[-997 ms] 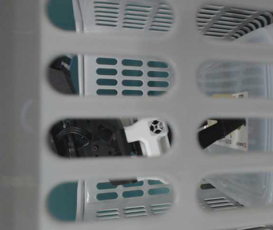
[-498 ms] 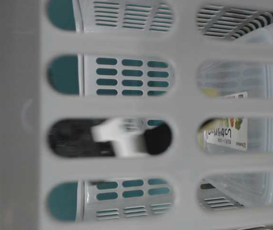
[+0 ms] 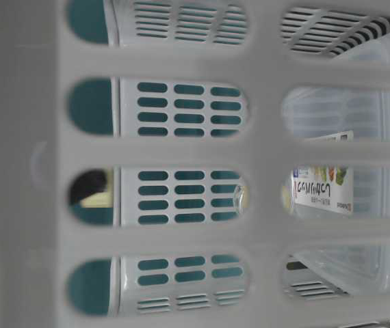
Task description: Pick up the cellophane tape from the shopping basket with the left arm.
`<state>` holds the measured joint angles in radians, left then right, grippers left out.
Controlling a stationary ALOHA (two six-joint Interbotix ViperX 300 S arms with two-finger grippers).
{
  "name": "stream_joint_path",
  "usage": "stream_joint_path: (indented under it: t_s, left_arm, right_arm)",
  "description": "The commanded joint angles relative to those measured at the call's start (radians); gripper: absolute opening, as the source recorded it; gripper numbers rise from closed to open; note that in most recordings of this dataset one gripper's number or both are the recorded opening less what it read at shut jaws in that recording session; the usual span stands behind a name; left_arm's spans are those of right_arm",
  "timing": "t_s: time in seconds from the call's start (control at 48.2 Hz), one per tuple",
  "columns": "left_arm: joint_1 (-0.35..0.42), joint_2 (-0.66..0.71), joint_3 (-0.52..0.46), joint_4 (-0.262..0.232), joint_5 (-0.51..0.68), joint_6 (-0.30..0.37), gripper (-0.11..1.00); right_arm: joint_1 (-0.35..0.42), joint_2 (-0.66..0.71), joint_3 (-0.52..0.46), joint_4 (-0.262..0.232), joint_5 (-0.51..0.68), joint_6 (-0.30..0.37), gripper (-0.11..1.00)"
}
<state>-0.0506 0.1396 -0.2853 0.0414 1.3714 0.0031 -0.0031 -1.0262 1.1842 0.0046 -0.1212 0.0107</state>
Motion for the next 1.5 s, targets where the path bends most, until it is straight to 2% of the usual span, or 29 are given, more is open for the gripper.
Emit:
stream_joint_path:
  t_s: [0.0, 1.474]
  left_arm:
    - [-0.006, -0.012, -0.035, 0.005, 0.008, -0.002, 0.5]
    - [-0.006, -0.012, -0.017, 0.003, 0.008, 0.005, 0.5]
  right_arm:
    - [0.002, 0.005, -0.015, 0.002, -0.005, 0.002, 0.78]
    - [0.006, 0.002, -0.014, 0.003, -0.005, -0.002, 0.78]
